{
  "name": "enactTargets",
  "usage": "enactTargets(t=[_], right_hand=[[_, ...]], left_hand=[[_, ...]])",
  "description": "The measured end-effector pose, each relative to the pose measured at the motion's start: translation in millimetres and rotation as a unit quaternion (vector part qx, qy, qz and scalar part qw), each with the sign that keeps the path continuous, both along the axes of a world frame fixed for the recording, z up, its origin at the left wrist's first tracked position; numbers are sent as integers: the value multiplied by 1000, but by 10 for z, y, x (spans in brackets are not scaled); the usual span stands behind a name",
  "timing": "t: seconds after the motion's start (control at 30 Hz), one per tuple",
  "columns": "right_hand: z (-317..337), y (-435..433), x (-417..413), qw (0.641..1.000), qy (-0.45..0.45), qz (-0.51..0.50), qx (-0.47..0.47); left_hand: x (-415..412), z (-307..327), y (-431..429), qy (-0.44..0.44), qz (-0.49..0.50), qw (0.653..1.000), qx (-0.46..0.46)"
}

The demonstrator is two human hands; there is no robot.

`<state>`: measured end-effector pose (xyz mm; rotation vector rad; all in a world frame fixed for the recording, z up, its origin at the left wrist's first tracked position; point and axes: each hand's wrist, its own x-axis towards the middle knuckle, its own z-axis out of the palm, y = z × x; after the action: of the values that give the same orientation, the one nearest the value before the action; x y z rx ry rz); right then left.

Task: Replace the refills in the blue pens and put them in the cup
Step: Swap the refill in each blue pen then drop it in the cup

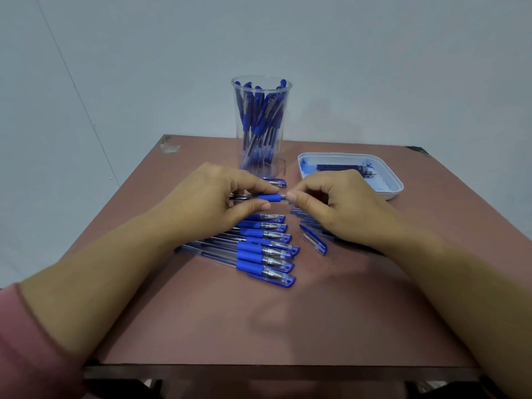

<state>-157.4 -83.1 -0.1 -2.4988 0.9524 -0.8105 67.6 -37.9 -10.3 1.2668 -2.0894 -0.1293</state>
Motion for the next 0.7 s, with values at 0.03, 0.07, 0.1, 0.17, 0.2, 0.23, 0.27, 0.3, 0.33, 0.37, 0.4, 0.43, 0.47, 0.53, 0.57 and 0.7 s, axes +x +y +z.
enactTargets(t=[0.03, 0.07, 0.1, 0.17, 0.2, 0.23, 0.27, 0.3, 0.33, 0.37, 0.4, 0.43, 0.47, 0.53, 0.57, 0.7], right_hand=[[1, 3, 1, 1000, -5, 1, 13], [3, 4, 1, 1000, -11, 3, 26], [1, 3, 1, 999, -18, 5, 36], [-6, -8, -1, 999, -28, 8, 38], [-1, -10, -3, 999, -34, 7, 34], [6, -15, -10, 999, -41, 3, 29], [19, -24, -25, 999, -47, 0, 27], [35, -30, -46, 999, -48, -3, 25], [50, -34, -73, 999, -42, -4, 23], [65, -35, -100, 999, -28, -3, 23], [75, -34, -125, 1000, -4, 3, 23], [83, -31, -141, 999, 27, 11, 25], [89, -25, -148, 998, 62, 22, 25], [87, -18, -135, 991, 122, 44, 22], [86, -13, -120, 988, 142, 51, 18], [67, -1, -53, 980, 184, 75, -16]], left_hand=[[5, -3, -4, 0, 1, 1000, 2], [7, -3, -5, 0, 2, 1000, 5], [13, -3, -7, 0, 3, 1000, 6], [22, -6, -13, -1, 7, 1000, 4], [29, -8, -16, 1, 11, 1000, 4], [37, -7, -20, 4, 16, 1000, 5], [48, -4, -24, 6, 21, 1000, 5], [61, -1, -28, 6, 27, 1000, 7], [75, 3, -32, 6, 33, 999, 11], [91, 7, -39, 6, 38, 999, 17], [104, 8, -43, 5, 42, 999, 21], [115, 7, -47, 5, 46, 999, 23], [123, 5, -51, 3, 50, 999, 22], [125, 4, -55, -3, 53, 998, 23], [123, 5, -55, -6, 53, 998, 26], [114, 19, -39, -9, 48, 998, 28]])
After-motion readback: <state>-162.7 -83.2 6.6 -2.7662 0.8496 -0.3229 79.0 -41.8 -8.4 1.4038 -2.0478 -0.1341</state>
